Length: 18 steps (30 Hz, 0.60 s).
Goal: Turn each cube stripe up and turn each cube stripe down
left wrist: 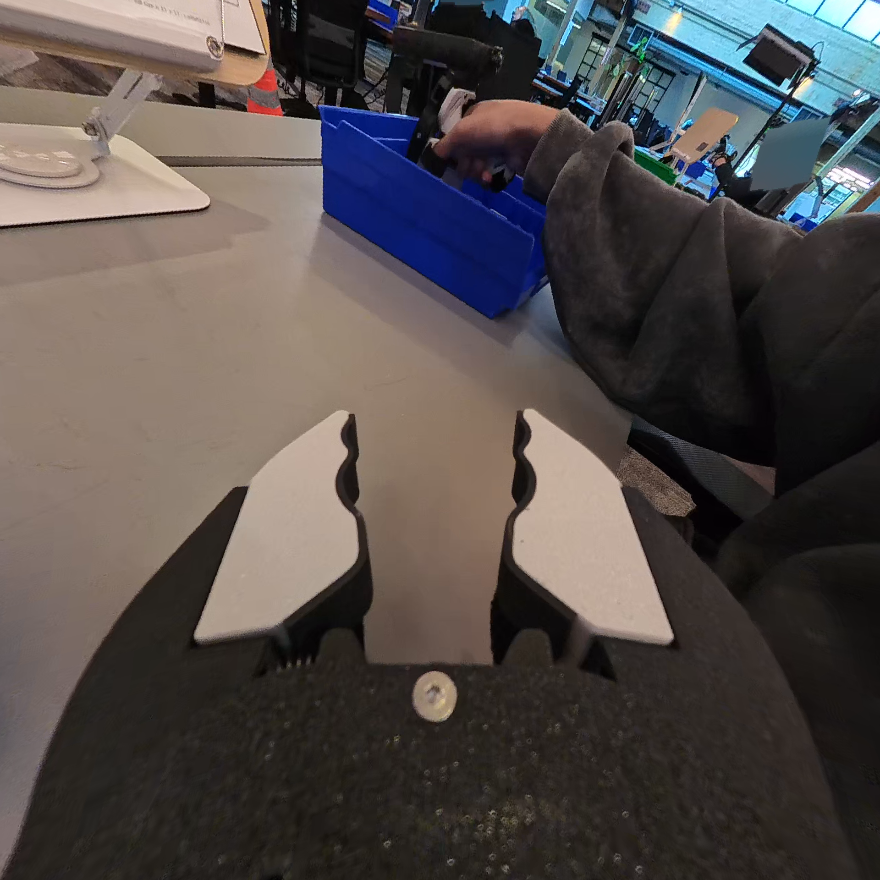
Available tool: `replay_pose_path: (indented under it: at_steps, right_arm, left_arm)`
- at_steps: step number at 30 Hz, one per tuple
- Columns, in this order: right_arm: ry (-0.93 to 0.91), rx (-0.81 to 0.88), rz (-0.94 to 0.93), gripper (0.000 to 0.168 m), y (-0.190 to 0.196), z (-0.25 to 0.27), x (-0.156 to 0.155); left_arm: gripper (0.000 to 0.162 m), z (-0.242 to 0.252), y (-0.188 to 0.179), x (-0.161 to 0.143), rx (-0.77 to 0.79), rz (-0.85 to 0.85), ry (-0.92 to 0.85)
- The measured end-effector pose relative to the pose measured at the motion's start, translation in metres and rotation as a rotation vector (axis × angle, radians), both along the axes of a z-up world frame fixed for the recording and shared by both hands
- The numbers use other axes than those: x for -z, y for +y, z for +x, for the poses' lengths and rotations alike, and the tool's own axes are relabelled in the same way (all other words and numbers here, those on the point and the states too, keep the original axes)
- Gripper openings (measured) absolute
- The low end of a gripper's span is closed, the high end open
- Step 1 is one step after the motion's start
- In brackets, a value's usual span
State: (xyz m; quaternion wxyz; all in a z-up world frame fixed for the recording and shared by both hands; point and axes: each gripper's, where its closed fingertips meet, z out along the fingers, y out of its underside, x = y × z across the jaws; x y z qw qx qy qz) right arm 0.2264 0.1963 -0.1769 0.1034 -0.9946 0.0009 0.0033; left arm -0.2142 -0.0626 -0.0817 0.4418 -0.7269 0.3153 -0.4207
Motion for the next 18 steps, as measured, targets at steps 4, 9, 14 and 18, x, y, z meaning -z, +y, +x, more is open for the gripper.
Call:
replay_pose_path:
  at_steps: [4, 9, 14, 18]
  right_arm:
    - [-0.010, -0.005, -0.006, 0.053, -0.004, 0.004, 0.003]
    - [-0.019, -0.066, 0.252, 0.063, -0.008, -0.008, -0.066]
    - [0.287, -0.405, 0.883, 0.060, -0.063, -0.136, -0.175]
    - [0.678, -0.552, 1.098, 0.052, -0.159, -0.249, -0.174]
  left_arm:
    - [0.062, 0.002, 0.000, 0.004, -0.003, 0.005, 0.019]
    - [0.063, -0.002, 0.003, 0.005, -0.029, 0.009, 0.029]
    - [0.062, -0.012, 0.015, 0.014, -0.129, 0.042, 0.103]
    - [0.062, -0.018, 0.021, 0.018, -0.210, 0.038, 0.146]
